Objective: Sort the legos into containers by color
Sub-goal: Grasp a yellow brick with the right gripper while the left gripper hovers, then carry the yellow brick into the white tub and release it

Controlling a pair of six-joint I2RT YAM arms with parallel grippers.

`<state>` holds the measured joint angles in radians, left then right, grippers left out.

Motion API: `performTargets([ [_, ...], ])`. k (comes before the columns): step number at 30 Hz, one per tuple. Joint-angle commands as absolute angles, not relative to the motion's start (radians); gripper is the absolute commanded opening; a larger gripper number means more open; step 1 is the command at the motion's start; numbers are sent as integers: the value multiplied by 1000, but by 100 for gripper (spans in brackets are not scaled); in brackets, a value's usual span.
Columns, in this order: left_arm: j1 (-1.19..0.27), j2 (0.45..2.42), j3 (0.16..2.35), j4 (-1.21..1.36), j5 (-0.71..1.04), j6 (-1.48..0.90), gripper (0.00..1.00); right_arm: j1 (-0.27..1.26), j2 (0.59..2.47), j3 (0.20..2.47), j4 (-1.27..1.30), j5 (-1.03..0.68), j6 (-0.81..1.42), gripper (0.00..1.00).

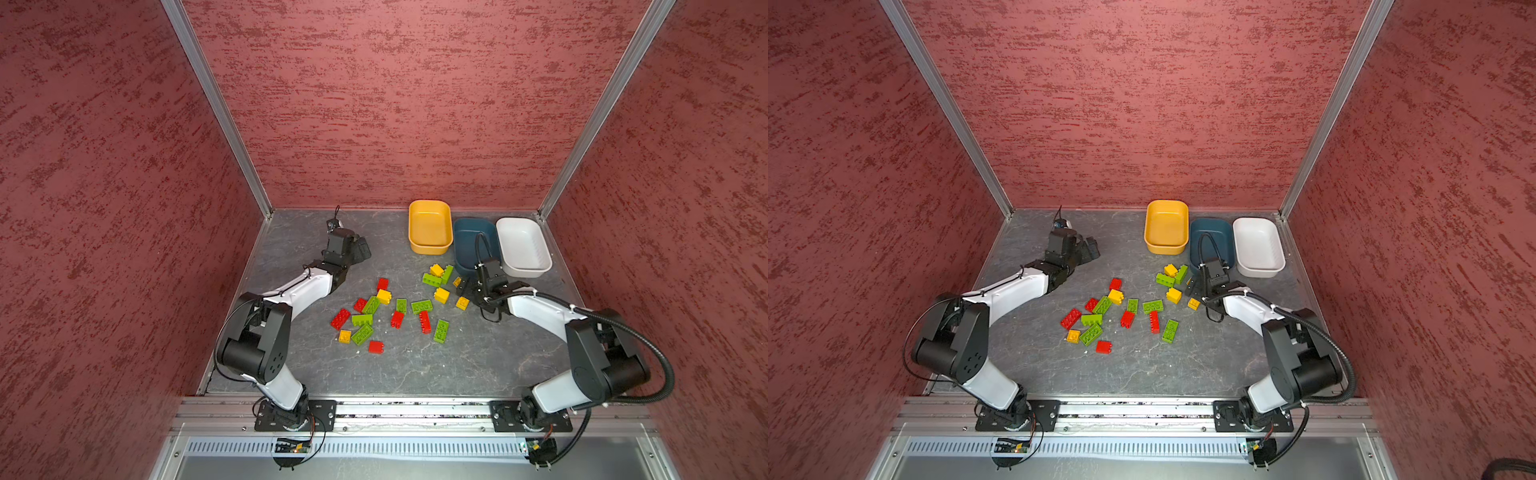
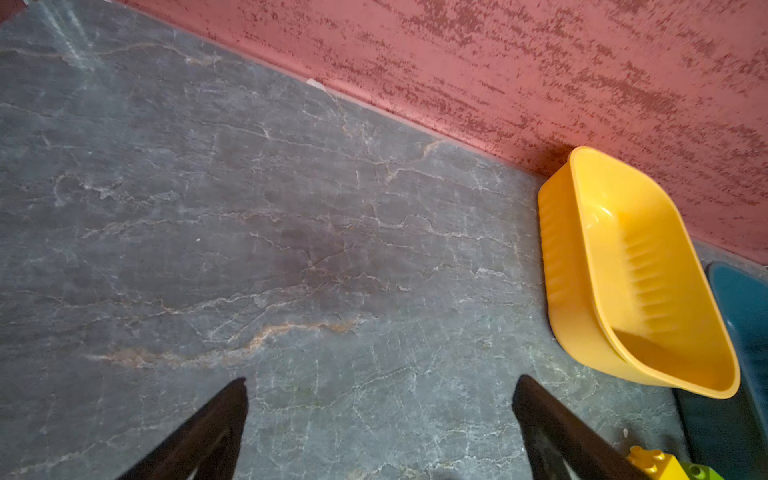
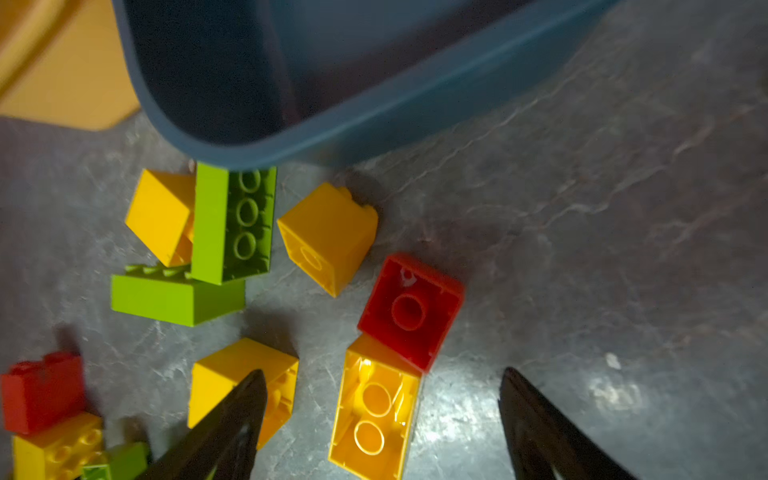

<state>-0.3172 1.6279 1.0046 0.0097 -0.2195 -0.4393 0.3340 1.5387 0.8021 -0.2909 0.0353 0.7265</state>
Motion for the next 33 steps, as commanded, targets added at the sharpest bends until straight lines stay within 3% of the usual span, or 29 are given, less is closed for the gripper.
performTargets([
  [1, -322, 1624, 1015, -32, -220, -436, 99, 371, 1581, 851, -386, 119, 716, 82],
  [3, -322, 1621, 1013, -35, -221, -433, 99, 400, 1596, 858, -398, 148, 714, 82],
  [15, -344, 1632, 1037, -63, -242, -410, 99, 436, 1661, 881, -435, 192, 647, 40],
  [20, -357, 1628, 1051, -101, -247, -395, 99, 437, 1562, 846, -403, 168, 554, 27],
  [23, -367, 1629, 1058, -115, -257, -388, 99, 431, 1460, 815, -374, 169, 468, 25],
  [25, -376, 1632, 1066, -120, -258, -388, 99, 391, 1355, 809, -370, 195, 405, 24],
  [29, -403, 1650, 1090, -130, -271, -408, 99, 160, 1224, 789, -276, 91, 344, 24],
  [33, -440, 1668, 1116, -139, -297, -429, 99, -38, 1245, 810, -149, -2, 318, 25],
])
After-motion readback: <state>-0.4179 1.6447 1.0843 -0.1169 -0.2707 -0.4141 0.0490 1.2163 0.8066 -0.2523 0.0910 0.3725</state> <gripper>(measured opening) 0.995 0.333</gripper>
